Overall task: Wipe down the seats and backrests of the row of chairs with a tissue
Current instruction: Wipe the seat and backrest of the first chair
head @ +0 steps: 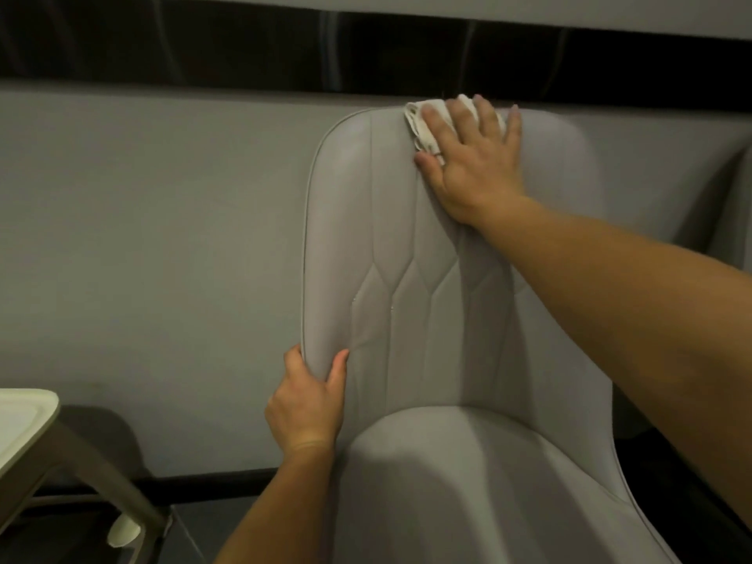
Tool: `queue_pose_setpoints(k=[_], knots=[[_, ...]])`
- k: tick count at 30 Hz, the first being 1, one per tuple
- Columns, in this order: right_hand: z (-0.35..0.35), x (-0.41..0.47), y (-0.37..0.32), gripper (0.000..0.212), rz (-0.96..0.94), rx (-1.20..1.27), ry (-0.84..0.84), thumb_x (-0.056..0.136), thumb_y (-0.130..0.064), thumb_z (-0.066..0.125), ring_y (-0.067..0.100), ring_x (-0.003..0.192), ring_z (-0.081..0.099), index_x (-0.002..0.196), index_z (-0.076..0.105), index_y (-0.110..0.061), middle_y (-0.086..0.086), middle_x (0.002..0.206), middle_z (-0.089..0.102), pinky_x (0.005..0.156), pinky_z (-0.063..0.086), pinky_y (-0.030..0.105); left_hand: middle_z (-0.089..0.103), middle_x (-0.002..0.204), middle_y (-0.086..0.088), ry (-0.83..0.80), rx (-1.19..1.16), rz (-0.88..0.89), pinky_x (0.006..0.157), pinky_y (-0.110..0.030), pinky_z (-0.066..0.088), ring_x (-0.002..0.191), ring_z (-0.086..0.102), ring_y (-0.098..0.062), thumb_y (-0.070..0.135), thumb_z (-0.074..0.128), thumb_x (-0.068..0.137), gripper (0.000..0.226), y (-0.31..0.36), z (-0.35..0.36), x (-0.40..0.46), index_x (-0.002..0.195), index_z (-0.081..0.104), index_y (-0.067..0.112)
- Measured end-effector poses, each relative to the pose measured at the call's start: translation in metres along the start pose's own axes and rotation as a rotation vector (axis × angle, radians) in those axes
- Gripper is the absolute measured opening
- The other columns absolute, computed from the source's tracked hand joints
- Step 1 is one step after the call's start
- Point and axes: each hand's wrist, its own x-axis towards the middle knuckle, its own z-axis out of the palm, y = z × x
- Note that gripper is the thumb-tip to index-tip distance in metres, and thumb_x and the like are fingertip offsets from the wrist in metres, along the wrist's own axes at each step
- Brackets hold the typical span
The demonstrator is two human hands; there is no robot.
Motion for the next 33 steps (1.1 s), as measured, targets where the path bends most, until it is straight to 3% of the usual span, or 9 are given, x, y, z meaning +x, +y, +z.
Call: queue_pose_setpoints(k=[8,14,16,19,22,24,30,33], knots=[[0.006,-0.022,0.03,0.071,0.344,0.055,0.037,0.095,-0.07,0.011,0.035,0.152,0.003,0.158,0.012,-0.036,0.002,0.165,0.014,0.117,0.0,0.065,0.065,0.076,-0.011,0.012,-0.009,0.019,0.055,-0.034,0.037,0.066,0.063,-0.037,0.082,0.041,0.075,0.064,0.0,-0.002,-0.003,0.098,0.047,0.022],[0.004,0.005,-0.04,0.065,0.69,0.337,0.169,0.095,-0.066,0.02,0.039,0.151,-0.005,0.154,0.028,-0.038,0.004,0.166,0.015,0.116,-0.004,0.065,0.067,0.078,-0.015,0.002,0.01,0.005,0.055,-0.035,0.035,0.068,0.064,-0.039,0.081,0.041,0.075,0.066,0.003,-0.002,-0.003,0.102,0.047,0.02],[0.0,0.017,-0.077,0.06,0.519,0.368,0.148,0.096,-0.062,0.021,0.037,0.152,-0.001,0.151,0.032,-0.041,0.002,0.165,0.02,0.116,-0.003,0.064,0.067,0.077,-0.013,0.003,0.023,0.004,0.054,-0.034,0.035,0.068,0.064,-0.037,0.083,0.037,0.074,0.065,0.001,-0.001,-0.002,0.1,0.044,0.024],[-0.002,0.023,-0.123,0.055,0.054,0.277,0.103,0.096,-0.058,0.023,0.035,0.152,0.008,0.144,0.044,-0.04,0.002,0.16,0.032,0.116,-0.003,0.062,0.066,0.075,-0.011,0.015,0.041,0.009,0.054,-0.034,0.038,0.067,0.064,-0.036,0.086,0.033,0.073,0.064,0.0,0.0,-0.001,0.1,0.04,0.028],[-0.004,0.028,-0.121,0.055,-0.204,0.144,0.037,0.097,-0.061,0.021,0.034,0.151,0.011,0.141,0.046,-0.039,0.004,0.159,0.032,0.116,-0.006,0.065,0.066,0.077,-0.009,0.007,0.062,0.006,0.055,-0.034,0.041,0.067,0.064,-0.035,0.085,0.036,0.074,0.065,-0.003,0.002,-0.001,0.103,0.042,0.027],[-0.009,0.035,-0.093,0.059,-0.213,0.061,0.045,0.097,-0.061,0.018,0.033,0.152,0.01,0.144,0.044,-0.038,0.005,0.161,0.029,0.116,-0.007,0.065,0.065,0.075,-0.008,0.0,0.049,0.016,0.054,-0.034,0.04,0.066,0.063,-0.035,0.085,0.036,0.075,0.06,-0.003,0.001,-0.001,0.097,0.039,0.029],[-0.009,0.022,0.013,0.056,0.008,0.04,0.037,0.098,-0.062,0.018,0.032,0.151,0.008,0.149,0.031,-0.043,0.002,0.162,0.019,0.118,0.0,0.063,0.063,0.067,-0.011,0.025,0.022,0.052,0.05,-0.032,0.031,0.058,0.061,-0.037,0.082,0.038,0.075,0.052,0.0,0.0,-0.002,0.088,0.029,0.033],[0.0,0.001,0.03,0.055,0.202,0.089,0.062,0.099,-0.061,0.017,0.03,0.149,0.014,0.149,0.028,-0.041,0.002,0.16,0.024,0.119,0.008,0.059,0.064,0.068,-0.013,0.01,0.033,0.05,0.051,-0.032,0.031,0.059,0.061,-0.038,0.081,0.039,0.075,0.059,0.002,-0.002,-0.002,0.092,0.041,0.025]])
